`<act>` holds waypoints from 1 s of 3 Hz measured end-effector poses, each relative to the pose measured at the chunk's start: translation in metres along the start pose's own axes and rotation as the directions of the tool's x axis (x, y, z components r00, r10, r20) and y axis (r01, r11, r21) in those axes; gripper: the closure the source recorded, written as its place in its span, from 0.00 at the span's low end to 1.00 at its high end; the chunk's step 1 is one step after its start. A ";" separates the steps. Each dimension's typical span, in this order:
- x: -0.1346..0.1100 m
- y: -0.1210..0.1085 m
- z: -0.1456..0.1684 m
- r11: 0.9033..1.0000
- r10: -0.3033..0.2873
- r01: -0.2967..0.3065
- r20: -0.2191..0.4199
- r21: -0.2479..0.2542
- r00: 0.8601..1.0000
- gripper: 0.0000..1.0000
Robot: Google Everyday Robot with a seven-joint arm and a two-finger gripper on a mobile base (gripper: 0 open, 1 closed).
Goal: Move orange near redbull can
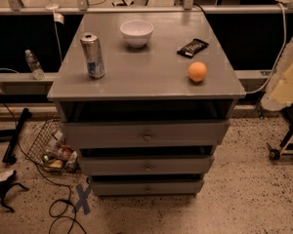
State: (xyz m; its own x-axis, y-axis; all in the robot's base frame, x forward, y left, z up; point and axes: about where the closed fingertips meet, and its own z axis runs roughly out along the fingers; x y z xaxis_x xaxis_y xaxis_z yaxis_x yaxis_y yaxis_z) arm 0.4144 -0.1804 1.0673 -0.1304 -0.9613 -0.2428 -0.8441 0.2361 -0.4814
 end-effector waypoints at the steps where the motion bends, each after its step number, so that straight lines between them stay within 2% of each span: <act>1: 0.000 0.000 0.000 1.000 0.000 0.000 0.000 0.000 1.000 0.00; 2: -0.002 -0.012 0.024 0.998 0.053 -0.051 0.049 -0.029 0.997 0.00; 3: -0.004 -0.035 0.082 0.982 0.169 -0.159 0.096 -0.103 0.981 0.00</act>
Offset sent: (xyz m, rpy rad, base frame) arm 0.0734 -0.0013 -0.0553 0.2164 0.1023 -0.0500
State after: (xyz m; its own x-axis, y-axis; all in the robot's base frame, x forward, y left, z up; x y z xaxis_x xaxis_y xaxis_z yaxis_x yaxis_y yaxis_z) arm 0.4871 -0.1736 1.0164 -0.2208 -0.8893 -0.4005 -0.8615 0.3704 -0.3473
